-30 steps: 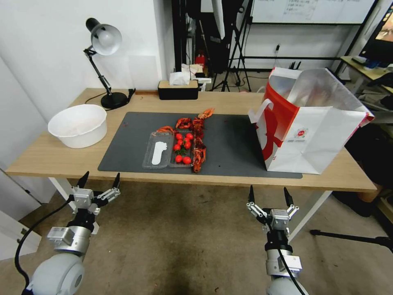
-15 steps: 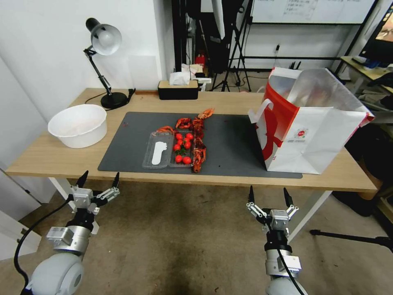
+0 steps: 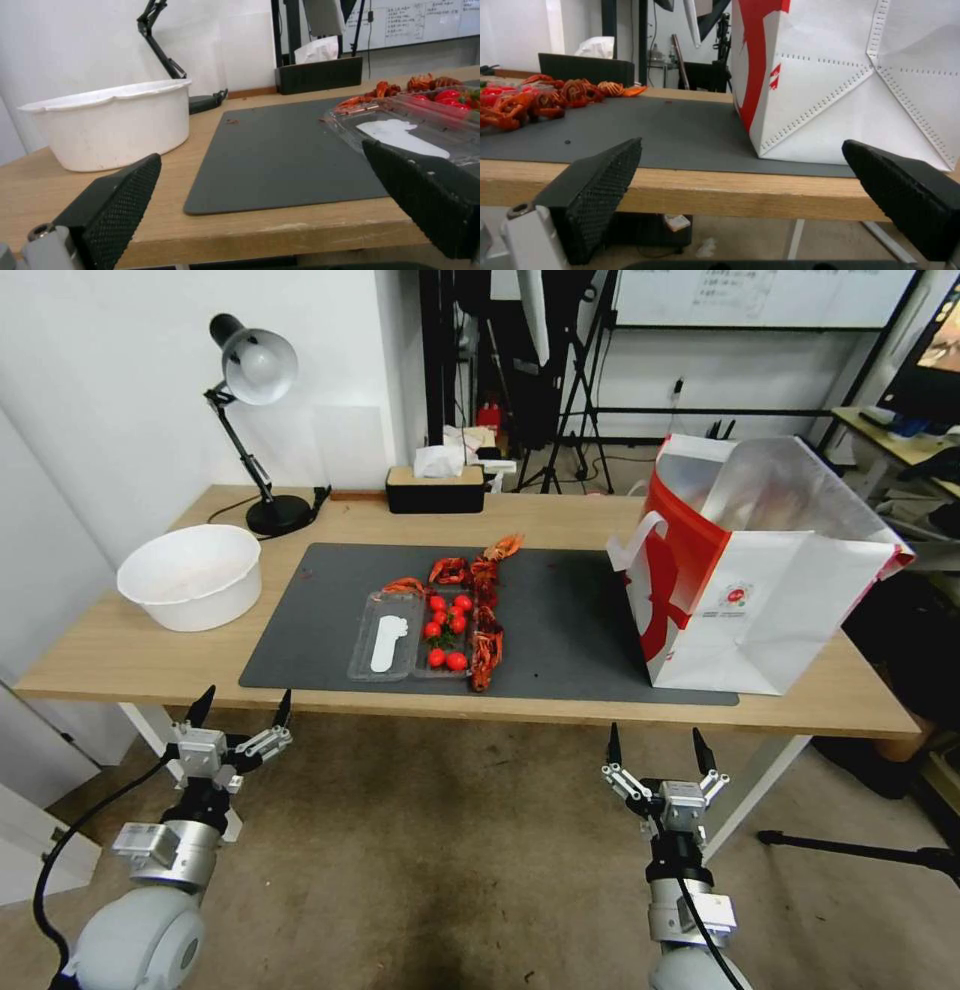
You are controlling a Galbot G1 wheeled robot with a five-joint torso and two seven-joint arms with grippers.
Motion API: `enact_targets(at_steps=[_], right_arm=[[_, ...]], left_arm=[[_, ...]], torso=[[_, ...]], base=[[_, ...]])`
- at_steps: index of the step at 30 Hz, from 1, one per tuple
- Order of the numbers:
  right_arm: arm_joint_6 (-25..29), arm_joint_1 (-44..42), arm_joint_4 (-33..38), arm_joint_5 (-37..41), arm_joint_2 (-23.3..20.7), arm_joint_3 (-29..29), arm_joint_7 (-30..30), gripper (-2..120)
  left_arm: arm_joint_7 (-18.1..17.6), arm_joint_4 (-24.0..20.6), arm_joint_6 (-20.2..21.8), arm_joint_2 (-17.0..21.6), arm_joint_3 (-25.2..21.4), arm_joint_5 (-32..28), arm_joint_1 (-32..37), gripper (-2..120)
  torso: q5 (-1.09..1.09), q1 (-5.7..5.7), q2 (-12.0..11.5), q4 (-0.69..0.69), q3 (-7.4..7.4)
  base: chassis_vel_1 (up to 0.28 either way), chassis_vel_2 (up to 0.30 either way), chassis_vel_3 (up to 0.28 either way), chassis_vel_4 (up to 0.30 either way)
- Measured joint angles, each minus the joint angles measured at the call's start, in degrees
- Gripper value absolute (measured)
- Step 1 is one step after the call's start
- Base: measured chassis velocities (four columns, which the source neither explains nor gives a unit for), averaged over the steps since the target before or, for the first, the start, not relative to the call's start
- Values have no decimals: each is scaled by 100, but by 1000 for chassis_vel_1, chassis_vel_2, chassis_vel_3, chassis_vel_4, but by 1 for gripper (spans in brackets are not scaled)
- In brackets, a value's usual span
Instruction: Pick up the trash from the table and place it into the takeout bag.
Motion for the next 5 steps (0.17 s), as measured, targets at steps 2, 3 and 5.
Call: enact_targets(at_steps=[2, 3, 5], right_arm=[[0, 0, 0, 1, 0, 0, 0, 100], [0, 0, 0, 1, 0, 0, 0, 100], [0, 0, 0, 2, 0, 0, 0, 100]], left_arm=[[0, 0, 0, 0, 0, 0, -1, 100], [0, 0, 0, 0, 0, 0, -1, 100], [0, -1, 1, 0, 0, -1, -1, 100]], torso=[[0, 0, 0, 0, 0], [0, 0, 0, 0, 0], [0, 0, 0, 0, 0]], base=[[0, 0, 0, 0], [0, 0, 0, 0], [0, 0, 0, 0]])
